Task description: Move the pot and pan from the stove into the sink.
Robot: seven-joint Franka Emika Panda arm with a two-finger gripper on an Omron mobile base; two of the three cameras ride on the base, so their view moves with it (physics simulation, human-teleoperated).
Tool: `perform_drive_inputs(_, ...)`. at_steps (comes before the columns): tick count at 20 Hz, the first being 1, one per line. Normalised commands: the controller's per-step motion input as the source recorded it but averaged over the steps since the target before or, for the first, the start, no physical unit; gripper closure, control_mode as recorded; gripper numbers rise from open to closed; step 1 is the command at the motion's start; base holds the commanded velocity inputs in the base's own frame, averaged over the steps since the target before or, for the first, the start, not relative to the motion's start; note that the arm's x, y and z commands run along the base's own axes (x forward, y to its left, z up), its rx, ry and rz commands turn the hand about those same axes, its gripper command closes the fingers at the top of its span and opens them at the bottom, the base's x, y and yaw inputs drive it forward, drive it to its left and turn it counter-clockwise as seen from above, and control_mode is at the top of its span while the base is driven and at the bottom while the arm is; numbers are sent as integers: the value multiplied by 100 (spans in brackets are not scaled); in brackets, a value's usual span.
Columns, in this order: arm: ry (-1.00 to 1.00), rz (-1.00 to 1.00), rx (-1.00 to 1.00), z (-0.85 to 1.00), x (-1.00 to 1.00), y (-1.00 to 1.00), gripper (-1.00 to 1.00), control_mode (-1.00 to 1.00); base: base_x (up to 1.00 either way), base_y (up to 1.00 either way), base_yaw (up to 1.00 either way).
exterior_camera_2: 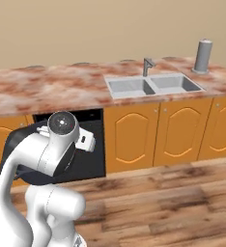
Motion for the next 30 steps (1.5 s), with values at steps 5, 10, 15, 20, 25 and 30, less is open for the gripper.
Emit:
perform_drive_inputs(5,0,0,0,0,0,0,100,100,3,0,36)
perform_drive_inputs(10,0,0,0,0,0,0,100,100,0,0,12)
perform_drive_inputs(15,0,0,0,0,0,0,100,100,17,-22,1)
perform_drive_inputs(20,0,0,0,0,0,0,100,100,31,-58,5)
perform_drive_inputs(25,0,0,0,0,0,0,100,100,37,-75,6)
perform_drive_inputs(30,0,0,0,0,0,0,100,100,39,-75,8)
